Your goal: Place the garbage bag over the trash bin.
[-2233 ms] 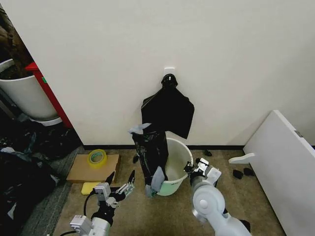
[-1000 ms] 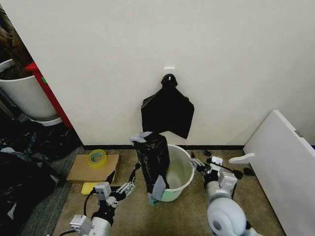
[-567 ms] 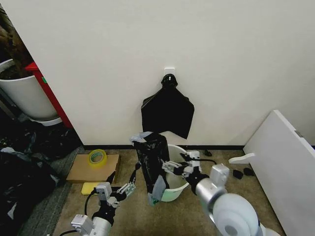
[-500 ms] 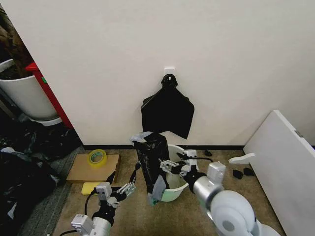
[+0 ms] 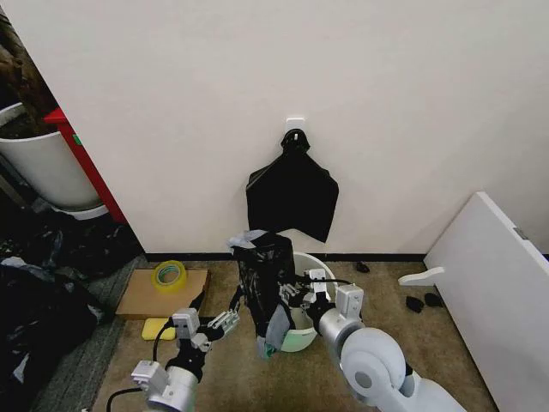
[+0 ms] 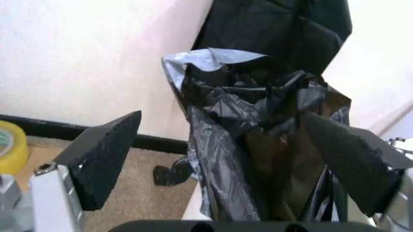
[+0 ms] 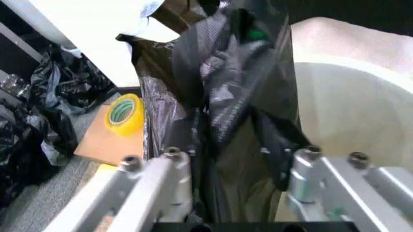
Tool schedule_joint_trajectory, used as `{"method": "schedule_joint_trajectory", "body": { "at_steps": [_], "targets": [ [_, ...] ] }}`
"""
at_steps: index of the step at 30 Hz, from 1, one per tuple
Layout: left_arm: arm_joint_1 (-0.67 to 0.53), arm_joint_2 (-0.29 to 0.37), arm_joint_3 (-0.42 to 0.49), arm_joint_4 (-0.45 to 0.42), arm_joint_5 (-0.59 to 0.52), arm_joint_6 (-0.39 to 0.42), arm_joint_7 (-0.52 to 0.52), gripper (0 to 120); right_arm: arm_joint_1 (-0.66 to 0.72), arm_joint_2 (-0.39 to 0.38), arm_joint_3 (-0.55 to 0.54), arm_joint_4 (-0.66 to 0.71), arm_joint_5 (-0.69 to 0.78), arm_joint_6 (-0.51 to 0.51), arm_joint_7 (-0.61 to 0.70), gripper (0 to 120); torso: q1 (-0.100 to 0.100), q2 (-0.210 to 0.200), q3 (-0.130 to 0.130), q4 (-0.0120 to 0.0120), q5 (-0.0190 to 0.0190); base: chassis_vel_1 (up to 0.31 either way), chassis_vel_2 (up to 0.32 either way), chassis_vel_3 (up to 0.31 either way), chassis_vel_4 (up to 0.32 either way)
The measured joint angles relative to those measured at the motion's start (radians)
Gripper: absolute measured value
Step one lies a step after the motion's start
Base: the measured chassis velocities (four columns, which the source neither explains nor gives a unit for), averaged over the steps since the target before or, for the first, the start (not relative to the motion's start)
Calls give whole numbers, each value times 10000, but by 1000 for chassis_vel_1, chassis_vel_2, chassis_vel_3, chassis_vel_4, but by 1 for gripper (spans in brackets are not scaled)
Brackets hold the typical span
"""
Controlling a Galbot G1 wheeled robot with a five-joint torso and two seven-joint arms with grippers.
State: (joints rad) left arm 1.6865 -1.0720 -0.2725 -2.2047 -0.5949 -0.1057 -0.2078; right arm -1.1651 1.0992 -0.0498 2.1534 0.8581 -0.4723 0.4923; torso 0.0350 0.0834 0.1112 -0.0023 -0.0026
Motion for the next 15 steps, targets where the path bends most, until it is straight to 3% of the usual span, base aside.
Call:
{"method": "schedule_joint_trajectory", "body": {
  "at_steps": [7,15],
  "targets": [
    [-941,628,557,-40,-520,701,-236,98,-164,4,89,129,-7,58,42,0,0,0,-1,0,0,0,0,0,0],
    [-2140,688,1816,60,-2079,1583,-891,96,-257,-32,124,239,-50,59,57,0,0,0,-1,0,1,0,0,0,0]
  ]
}}
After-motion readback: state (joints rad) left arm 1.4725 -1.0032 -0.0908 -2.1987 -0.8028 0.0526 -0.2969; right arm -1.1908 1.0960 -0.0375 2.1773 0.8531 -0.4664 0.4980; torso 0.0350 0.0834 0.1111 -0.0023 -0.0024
